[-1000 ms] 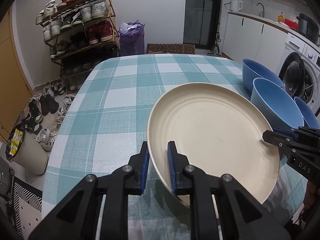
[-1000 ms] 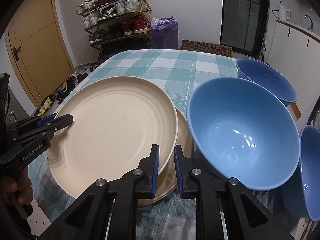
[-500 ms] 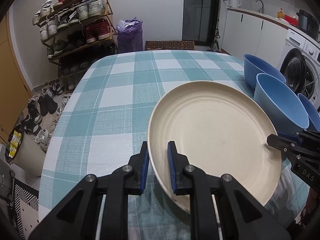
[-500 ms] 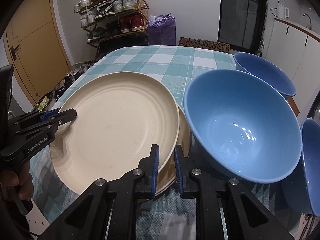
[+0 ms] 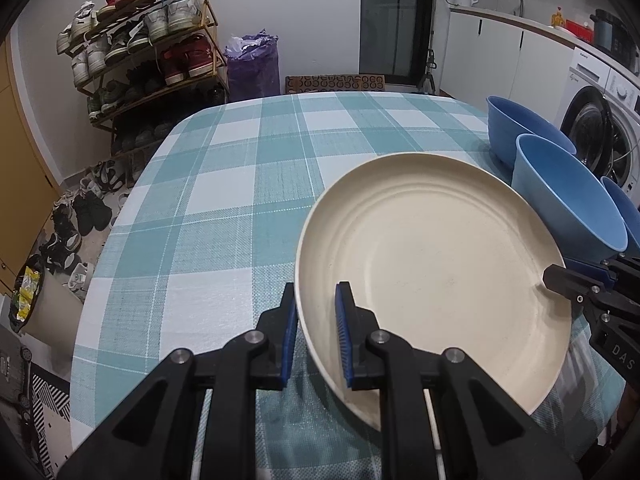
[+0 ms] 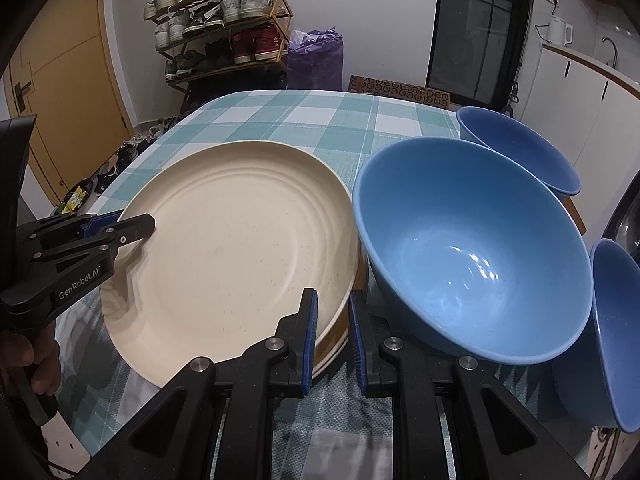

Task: Organize plates and bowls
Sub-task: 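Lower the held beige plate onto the plate stack beside the blue bowls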

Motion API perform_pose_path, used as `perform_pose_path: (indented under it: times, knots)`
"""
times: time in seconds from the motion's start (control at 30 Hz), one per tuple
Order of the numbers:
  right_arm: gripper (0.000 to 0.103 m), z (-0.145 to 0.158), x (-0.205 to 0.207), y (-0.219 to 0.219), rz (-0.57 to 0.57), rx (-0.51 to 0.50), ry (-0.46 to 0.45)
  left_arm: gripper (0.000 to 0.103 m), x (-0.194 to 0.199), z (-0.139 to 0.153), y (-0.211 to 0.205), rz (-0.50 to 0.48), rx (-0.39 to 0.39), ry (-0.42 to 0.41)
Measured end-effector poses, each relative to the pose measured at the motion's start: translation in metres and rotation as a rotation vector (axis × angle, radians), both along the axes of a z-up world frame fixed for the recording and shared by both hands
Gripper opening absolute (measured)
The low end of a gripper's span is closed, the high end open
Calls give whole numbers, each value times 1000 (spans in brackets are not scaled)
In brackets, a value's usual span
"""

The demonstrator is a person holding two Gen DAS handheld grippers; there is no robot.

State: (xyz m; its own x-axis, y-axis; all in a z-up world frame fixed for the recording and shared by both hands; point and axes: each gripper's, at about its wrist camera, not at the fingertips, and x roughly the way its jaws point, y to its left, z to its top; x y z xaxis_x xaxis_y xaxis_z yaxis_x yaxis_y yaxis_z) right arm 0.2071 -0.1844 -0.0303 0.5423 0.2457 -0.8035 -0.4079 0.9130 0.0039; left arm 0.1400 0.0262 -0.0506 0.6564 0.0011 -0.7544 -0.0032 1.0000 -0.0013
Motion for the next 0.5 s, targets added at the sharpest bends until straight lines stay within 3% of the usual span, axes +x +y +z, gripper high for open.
perform_pose_path:
  times: [0.5]
  knots:
    - [16, -6, -2, 0, -4, -50, -3, 17, 5, -8, -6, -16, 12, 17]
